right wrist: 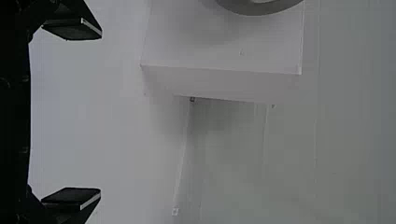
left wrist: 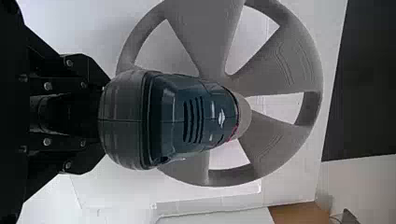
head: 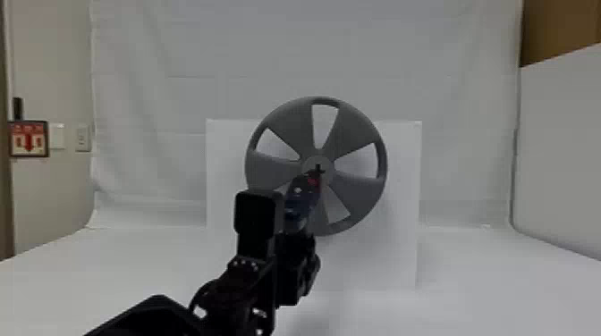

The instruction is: Grasp the drill and bring into the middle of wheel

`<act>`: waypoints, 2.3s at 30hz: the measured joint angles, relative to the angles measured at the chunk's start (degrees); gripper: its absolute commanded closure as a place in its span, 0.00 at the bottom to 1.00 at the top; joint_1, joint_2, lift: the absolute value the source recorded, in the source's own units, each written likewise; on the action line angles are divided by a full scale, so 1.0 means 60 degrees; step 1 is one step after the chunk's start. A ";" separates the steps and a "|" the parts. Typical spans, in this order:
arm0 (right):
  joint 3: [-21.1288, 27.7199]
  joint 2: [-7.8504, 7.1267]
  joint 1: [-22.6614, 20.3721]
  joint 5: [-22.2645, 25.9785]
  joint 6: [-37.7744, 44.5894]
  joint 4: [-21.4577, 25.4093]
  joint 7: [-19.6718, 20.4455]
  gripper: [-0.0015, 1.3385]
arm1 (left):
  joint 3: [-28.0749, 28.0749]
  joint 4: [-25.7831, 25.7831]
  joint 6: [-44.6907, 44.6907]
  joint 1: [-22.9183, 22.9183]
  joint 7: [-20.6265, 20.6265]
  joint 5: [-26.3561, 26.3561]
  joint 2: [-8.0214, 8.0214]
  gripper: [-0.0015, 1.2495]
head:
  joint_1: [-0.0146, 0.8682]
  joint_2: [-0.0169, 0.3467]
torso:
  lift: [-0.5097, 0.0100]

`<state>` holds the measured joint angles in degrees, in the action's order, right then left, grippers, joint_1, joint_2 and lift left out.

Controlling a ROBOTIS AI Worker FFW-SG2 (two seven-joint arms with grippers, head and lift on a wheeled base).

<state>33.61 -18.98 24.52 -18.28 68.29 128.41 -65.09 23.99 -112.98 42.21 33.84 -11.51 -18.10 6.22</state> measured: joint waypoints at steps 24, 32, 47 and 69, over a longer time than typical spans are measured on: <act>-0.0021 -0.0014 0.0011 0.0000 0.0000 0.0000 0.0004 0.09 | 0.0005 0.0006 -0.0047 0.0000 -0.0001 0.0030 -0.0012 0.95 | 0.08 0.13 | 0.21; -0.0025 -0.0015 0.0014 0.0000 0.0000 0.0000 0.0008 0.09 | 0.0015 0.0017 -0.0047 0.0000 -0.0001 0.0043 -0.0012 0.95 | 0.08 0.13 | 0.21; -0.0076 -0.0029 0.0016 -0.0012 0.0015 -0.0014 0.0006 0.09 | 0.0027 0.0034 -0.0062 0.0010 -0.0001 0.0070 -0.0012 0.95 | 0.08 0.13 | 0.21; -0.0026 -0.0029 -0.0012 -0.0015 0.0015 -0.0015 0.0001 0.09 | 0.0013 -0.0096 -0.0316 -0.0158 0.0371 0.0045 0.0010 0.95 | 0.08 0.13 | 0.21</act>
<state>33.46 -19.16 24.45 -18.37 68.38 128.32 -65.08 24.07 -113.55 40.31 32.89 -9.28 -17.83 6.28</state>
